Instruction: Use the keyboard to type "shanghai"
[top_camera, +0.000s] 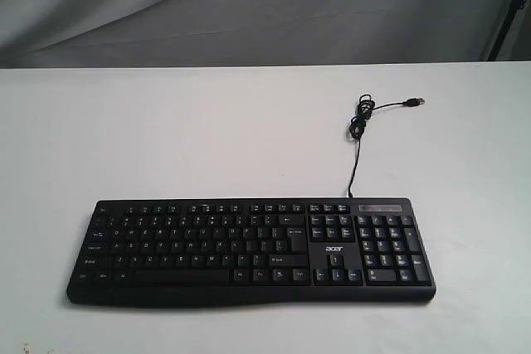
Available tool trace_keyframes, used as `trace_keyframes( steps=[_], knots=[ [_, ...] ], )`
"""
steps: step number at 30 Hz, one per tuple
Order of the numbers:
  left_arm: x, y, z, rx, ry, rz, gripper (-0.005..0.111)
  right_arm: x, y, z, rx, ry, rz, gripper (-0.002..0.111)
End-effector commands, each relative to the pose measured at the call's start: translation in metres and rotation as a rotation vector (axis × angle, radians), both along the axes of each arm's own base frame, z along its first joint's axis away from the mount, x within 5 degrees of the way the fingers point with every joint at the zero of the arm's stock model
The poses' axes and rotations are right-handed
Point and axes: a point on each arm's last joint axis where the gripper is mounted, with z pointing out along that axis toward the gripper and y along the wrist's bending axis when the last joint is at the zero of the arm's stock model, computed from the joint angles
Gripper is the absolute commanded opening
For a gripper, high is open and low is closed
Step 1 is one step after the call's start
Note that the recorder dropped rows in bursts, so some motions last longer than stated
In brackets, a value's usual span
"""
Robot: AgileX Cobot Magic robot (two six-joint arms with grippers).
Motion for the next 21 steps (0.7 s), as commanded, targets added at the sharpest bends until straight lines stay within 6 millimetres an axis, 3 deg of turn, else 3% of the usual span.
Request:
trace_keyframes(
  steps=[1, 16, 21],
  knots=[
    [0.000, 0.000, -0.001, -0.003, -0.003, -0.004, 0.000, 0.000, 0.000, -0.001, 0.003, -0.002, -0.003, 0.000],
    [0.000, 0.000, -0.001, -0.003, -0.003, -0.004, 0.000, -0.001, 0.001, -0.002, 0.056, 0.026, 0.001, 0.000],
    [0.000, 0.000, -0.001, -0.003, -0.003, -0.004, 0.000, -0.006, 0.000, 0.047, 0.123, -0.069, 0.008, 0.000]
  ],
)
